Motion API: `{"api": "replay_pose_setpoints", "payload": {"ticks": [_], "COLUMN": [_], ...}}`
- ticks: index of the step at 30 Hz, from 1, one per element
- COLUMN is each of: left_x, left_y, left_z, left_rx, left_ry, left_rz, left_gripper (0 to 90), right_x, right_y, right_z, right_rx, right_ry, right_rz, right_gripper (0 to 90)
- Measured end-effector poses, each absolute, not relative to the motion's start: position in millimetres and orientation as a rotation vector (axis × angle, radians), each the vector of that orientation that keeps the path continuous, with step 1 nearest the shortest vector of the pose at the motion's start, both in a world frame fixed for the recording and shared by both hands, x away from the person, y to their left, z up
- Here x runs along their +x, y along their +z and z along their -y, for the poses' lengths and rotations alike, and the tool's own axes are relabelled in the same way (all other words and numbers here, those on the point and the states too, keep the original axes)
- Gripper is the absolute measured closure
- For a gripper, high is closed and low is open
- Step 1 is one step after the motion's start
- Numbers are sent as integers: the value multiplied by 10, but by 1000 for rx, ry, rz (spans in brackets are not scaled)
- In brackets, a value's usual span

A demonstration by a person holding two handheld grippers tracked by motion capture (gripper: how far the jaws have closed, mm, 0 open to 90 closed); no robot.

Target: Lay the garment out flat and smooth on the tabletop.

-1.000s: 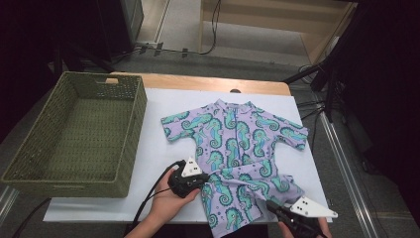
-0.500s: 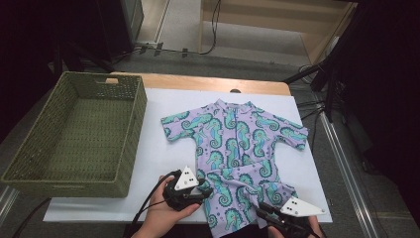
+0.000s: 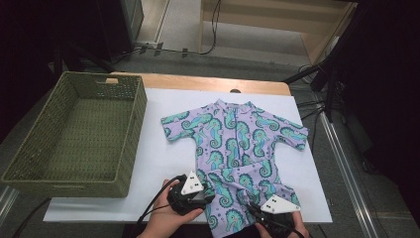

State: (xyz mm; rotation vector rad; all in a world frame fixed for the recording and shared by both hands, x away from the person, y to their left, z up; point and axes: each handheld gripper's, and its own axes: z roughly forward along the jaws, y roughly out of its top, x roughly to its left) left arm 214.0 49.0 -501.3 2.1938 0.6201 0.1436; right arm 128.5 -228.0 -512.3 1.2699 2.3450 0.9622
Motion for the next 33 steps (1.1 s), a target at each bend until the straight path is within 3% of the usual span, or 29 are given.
{"api": "replay_pose_setpoints", "payload": {"ticks": [9,13,15,18,23,26,29,31,33], "left_x": [2254,2256,2222,2131,1964,1877,1834,1833,1834], "left_y": [-4917,-4936,-4950,-4965,-4984,-5013,-5045,-5078,-5094], "left_z": [-634,-640,-643,-653,-670,-599,-500,-444,-420], "left_rx": [2120,2133,2149,2165,2165,2203,2241,2260,2276], "left_ry": [137,132,128,123,91,70,72,79,70], "left_rz": [-677,-693,-679,-667,-652,-618,-589,-584,-563], "left_gripper": [532,531,531,531,531,533,591,681,820], "right_x": [794,754,801,922,1216,1309,1326,1315,1293], "right_y": [-5030,-4935,-4845,-4803,-5031,-5168,-5238,-5244,-5237], "right_z": [2285,2409,2583,2840,3090,3083,3031,3033,3048], "right_rx": [1228,1192,1233,1337,1502,1525,1513,1500,1492], "right_ry": [1141,1276,1323,1206,1083,1086,1060,1058,1063], "right_rz": [-2444,-2410,-2315,-2166,-2135,-2169,-2185,-2187,-2205], "right_gripper": [816,598,543,480,441,476,623,758,824]}}
